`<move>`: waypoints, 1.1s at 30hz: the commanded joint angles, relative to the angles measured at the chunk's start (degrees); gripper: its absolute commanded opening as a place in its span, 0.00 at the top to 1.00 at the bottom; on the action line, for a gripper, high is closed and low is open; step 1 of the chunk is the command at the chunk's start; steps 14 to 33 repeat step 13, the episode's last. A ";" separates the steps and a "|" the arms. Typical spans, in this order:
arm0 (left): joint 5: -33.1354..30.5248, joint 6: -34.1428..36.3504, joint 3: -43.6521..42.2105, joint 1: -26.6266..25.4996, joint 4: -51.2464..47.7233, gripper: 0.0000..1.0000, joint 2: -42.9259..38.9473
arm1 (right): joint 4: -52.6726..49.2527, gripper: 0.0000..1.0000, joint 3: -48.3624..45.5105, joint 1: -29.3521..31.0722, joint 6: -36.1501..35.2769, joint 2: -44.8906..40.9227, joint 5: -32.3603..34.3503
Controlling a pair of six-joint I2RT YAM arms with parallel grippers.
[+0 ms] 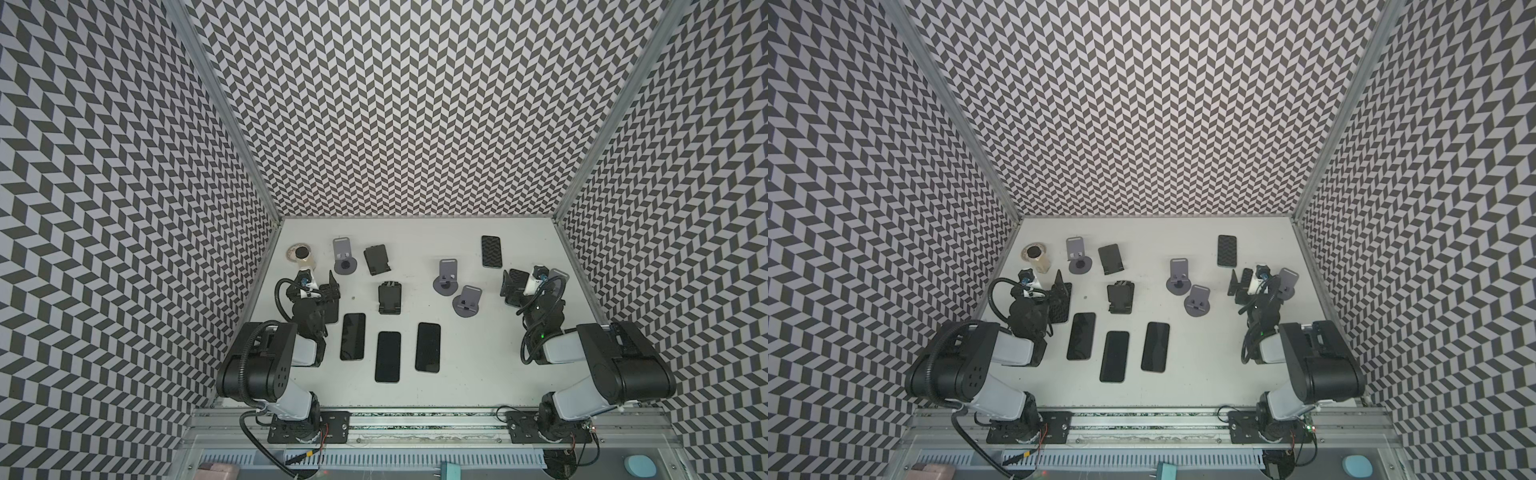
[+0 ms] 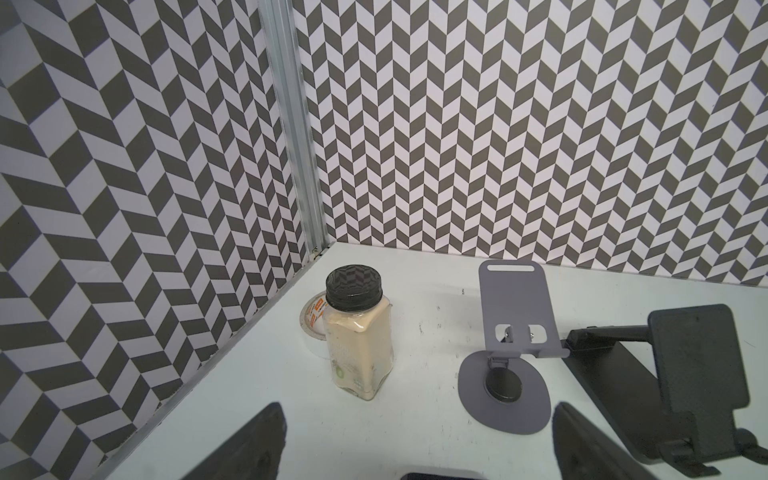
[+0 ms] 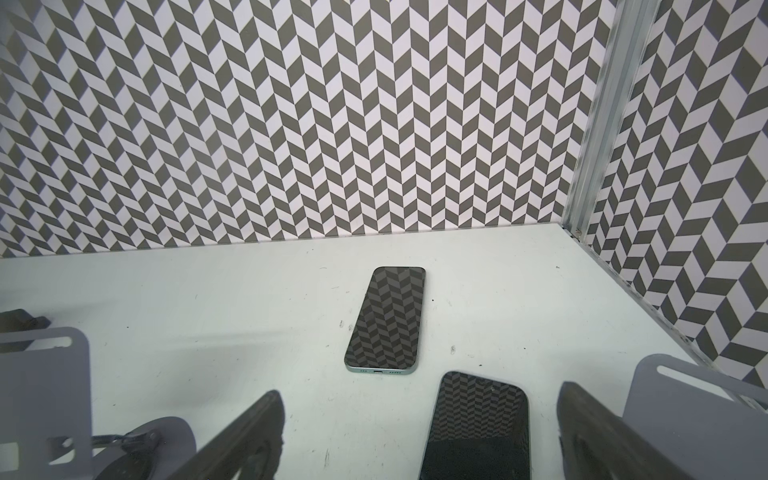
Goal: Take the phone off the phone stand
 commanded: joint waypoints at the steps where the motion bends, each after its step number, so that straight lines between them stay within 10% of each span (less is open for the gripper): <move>1: -0.39 -0.59 0.62 -0.08 -0.64 0.00 0.09 | 3.12 0.01 0.42 -0.28 0.17 0.60 0.70; 33: -0.28 -0.54 0.20 -0.08 -0.26 0.00 -0.20 | 3.15 0.01 0.39 -0.30 0.22 0.57 0.70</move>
